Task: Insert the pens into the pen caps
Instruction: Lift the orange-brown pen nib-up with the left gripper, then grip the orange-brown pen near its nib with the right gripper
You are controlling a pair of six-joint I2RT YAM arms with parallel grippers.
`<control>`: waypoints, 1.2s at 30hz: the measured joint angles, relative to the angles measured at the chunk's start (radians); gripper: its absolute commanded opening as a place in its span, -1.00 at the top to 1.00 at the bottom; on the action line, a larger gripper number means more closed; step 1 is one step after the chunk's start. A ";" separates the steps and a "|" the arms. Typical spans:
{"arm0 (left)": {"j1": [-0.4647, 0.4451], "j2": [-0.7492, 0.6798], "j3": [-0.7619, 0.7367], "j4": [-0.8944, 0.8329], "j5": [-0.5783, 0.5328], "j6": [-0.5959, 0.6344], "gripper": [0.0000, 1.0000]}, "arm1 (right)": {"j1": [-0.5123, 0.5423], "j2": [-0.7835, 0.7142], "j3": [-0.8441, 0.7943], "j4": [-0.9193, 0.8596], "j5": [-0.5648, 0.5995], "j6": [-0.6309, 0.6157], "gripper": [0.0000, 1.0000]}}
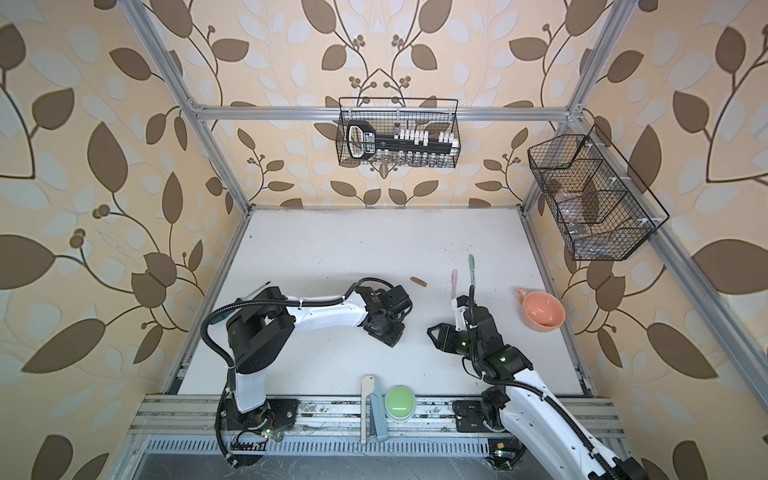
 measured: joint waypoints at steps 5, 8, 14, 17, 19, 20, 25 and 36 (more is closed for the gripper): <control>-0.006 -0.002 -0.007 0.003 -0.011 -0.014 0.39 | 0.002 0.012 0.000 0.016 0.000 0.000 -0.04; -0.006 -0.003 -0.011 0.005 -0.017 -0.017 0.60 | 0.004 0.022 -0.001 0.032 0.000 0.004 -0.04; -0.006 -0.003 -0.013 0.011 -0.020 -0.011 0.84 | 0.023 0.106 -0.001 0.076 0.006 0.011 -0.04; -0.006 -0.009 -0.022 0.025 -0.020 -0.011 0.90 | 0.042 0.166 -0.001 0.116 0.011 0.027 -0.04; -0.006 -0.021 -0.043 0.049 -0.020 -0.011 0.94 | 0.061 0.206 -0.001 0.163 0.013 0.047 -0.05; -0.006 -0.029 -0.056 0.064 -0.020 -0.011 0.96 | 0.076 0.227 -0.001 0.194 0.015 0.061 -0.06; -0.006 -0.070 -0.124 0.143 -0.004 -0.012 0.95 | 0.124 0.323 -0.002 0.372 0.018 0.129 -0.08; -0.006 -0.085 -0.147 0.200 0.033 -0.013 0.96 | 0.129 0.516 -0.002 0.591 0.025 0.190 -0.08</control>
